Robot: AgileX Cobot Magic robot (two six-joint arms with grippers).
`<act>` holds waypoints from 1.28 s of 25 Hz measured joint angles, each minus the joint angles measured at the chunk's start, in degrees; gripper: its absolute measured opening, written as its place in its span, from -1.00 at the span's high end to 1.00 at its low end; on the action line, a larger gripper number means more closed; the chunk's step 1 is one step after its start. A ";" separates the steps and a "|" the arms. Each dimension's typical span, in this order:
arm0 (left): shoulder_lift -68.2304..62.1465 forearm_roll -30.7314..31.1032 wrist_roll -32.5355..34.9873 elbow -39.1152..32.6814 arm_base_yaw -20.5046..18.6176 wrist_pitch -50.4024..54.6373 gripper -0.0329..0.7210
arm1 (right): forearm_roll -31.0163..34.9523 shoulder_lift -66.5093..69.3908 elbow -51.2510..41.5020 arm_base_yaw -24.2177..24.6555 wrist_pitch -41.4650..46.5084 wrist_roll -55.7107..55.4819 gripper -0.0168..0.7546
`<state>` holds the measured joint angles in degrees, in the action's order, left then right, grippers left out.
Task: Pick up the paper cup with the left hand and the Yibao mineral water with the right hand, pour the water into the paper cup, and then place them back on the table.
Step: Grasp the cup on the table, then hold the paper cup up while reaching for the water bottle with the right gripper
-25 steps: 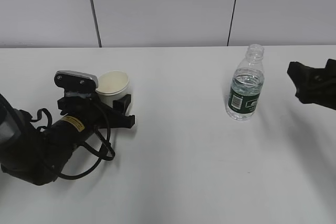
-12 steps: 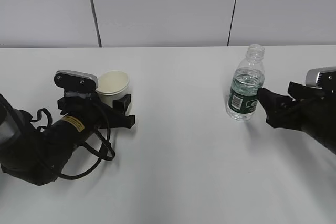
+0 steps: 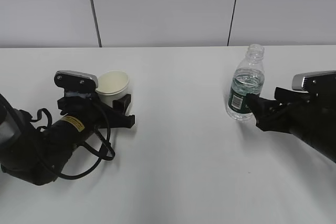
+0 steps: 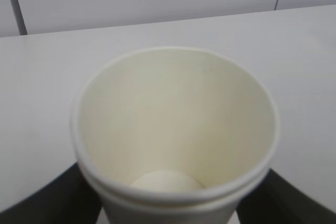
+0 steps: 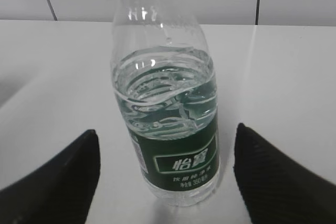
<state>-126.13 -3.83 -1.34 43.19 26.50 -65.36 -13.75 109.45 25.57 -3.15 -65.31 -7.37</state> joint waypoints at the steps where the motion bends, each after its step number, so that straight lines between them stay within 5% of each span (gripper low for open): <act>1: 0.00 0.00 0.00 0.00 0.00 0.00 -0.26 | -0.10 0.55 0.29 0.00 0.00 0.00 -0.56; 32: 0.00 -0.06 0.00 0.00 0.00 -0.05 -0.26 | -2.76 11.38 13.23 0.00 -0.14 0.00 -0.57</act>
<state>-126.13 -3.90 -1.34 43.19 26.50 -65.41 -16.51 120.83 38.80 -3.15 -65.45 -7.37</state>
